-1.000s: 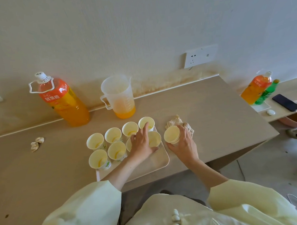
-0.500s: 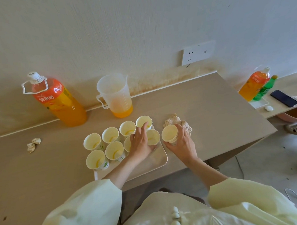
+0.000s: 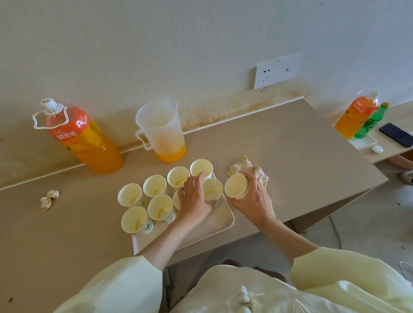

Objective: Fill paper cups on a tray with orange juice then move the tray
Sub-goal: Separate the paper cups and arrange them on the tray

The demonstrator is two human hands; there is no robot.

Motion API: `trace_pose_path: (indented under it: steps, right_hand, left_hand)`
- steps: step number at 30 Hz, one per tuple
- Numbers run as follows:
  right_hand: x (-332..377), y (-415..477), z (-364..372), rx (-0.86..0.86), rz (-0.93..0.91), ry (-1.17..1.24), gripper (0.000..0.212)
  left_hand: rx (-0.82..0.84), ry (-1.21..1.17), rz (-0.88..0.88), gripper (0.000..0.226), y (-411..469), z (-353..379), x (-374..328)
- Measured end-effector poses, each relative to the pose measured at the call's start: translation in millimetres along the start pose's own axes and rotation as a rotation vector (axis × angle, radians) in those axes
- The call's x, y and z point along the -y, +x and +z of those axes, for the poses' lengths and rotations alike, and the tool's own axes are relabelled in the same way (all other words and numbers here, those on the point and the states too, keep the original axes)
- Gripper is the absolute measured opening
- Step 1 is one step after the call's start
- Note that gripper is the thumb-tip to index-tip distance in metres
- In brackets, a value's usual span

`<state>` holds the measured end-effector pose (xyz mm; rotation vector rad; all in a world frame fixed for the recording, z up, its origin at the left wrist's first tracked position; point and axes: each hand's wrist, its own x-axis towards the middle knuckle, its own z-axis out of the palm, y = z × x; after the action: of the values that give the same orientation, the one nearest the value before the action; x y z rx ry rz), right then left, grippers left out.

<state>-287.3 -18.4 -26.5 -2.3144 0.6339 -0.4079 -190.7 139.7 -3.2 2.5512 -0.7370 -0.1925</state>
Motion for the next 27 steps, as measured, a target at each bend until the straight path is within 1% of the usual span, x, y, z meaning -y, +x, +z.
trace_pose_path:
  steps: [3, 4, 6, 8, 10, 13, 17, 23, 27]
  right_hand:
    - [1.1, -3.1, 1.0, -0.083, -0.122, -0.066, 0.079]
    - [1.4, -4.8, 1.6, -0.118, -0.167, -0.101, 0.079]
    - [3.0, -7.8, 1.9, -0.146, -0.217, -0.147, 0.079]
    - [3.3, -9.8, 2.5, -0.131, -0.244, -0.16, 0.077]
    - [1.6, -11.5, 3.7, -0.119, -0.274, -0.173, 0.081]
    - [2.9, -14.7, -0.8, -0.112, -0.293, -0.155, 0.075]
    - [6.7, -20.5, -2.0, -0.102, -0.306, -0.145, 0.073]
    - [10.9, -25.6, 6.8, -0.16, -0.277, -0.109, 0.081]
    - [16.1, -25.6, 7.1, -0.197, -0.343, -0.111, 0.071]
  left_hand:
    - [-0.069, -0.126, 0.083, 0.058, -4.0, -1.9, -11.1]
    - [-0.06, -0.181, 0.105, 0.055, -4.9, -2.8, -17.2]
    - [0.008, -0.286, 0.122, 0.059, -7.5, -5.8, -32.2]
    - [0.094, -0.361, 0.108, 0.062, -9.0, -8.1, -44.6]
    - [0.156, -0.41, 0.061, 0.066, -9.3, -7.9, -50.1]
    - [0.212, -0.53, -0.041, 0.072, -8.7, -7.6, -50.9]
    - [0.165, -0.552, -0.105, 0.078, -10.3, -9.6, -51.2]
    - [0.083, -0.551, -0.138, 0.069, -14.1, -4.5, -50.0]
    - [0.037, -0.572, -0.159, 0.072, -14.6, -7.3, -45.2]
